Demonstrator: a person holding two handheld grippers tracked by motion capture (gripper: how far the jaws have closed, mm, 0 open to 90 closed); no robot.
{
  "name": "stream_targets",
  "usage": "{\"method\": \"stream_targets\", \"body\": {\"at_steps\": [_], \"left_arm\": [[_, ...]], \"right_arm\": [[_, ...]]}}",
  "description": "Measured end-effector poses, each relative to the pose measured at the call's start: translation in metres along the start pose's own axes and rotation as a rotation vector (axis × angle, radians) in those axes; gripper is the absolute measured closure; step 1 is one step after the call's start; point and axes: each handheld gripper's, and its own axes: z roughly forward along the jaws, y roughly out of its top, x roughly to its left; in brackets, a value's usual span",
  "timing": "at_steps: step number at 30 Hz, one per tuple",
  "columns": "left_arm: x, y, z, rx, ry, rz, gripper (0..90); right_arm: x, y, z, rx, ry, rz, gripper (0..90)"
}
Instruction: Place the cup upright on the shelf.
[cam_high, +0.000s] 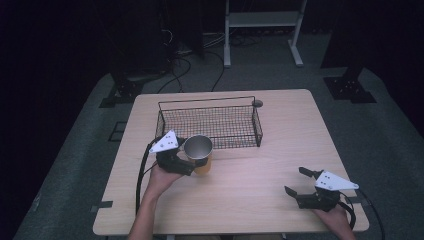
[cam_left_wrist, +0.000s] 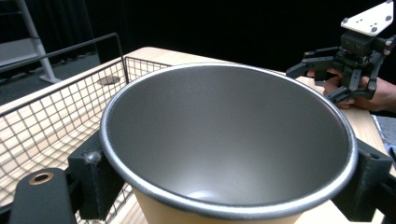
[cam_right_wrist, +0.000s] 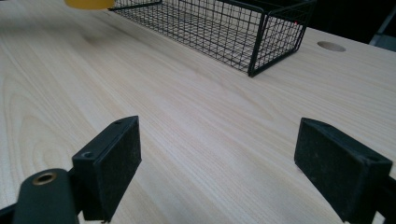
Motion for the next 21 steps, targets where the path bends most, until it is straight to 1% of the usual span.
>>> {"method": "stream_targets", "body": {"at_steps": [3, 5, 8, 10, 14, 21], "left_arm": [[0.004, 0.007, 0.003, 0.002, -0.015, -0.001, 12.8], [0.008, 0.012, 0.005, -0.002, -0.017, -0.001, 12.7], [0.014, 0.019, 0.008, -0.012, -0.027, -0.007, 12.7], [0.019, 0.025, 0.011, -0.009, -0.033, -0.01, 12.7], [0.03, 0.035, 0.014, -0.019, -0.036, -0.016, 12.8], [0.05, 0.05, 0.021, -0.015, -0.035, -0.028, 12.7]], "right_arm": [[0.0, 0.0, 0.0, 0.0, 0.0, 0.0, 13.7], [0.0, 0.0, 0.0, 0.0, 0.001, 0.001, 13.7], [0.0, 0.0, 0.0, 0.0, 0.001, 0.002, 13.7], [0.0, 0.0, 0.0, -0.001, 0.002, 0.001, 13.8], [0.0, 0.0, 0.0, -0.002, 0.002, 0.002, 13.7], [-0.001, 0.0, 0.0, -0.003, 0.002, 0.001, 13.7]]}}
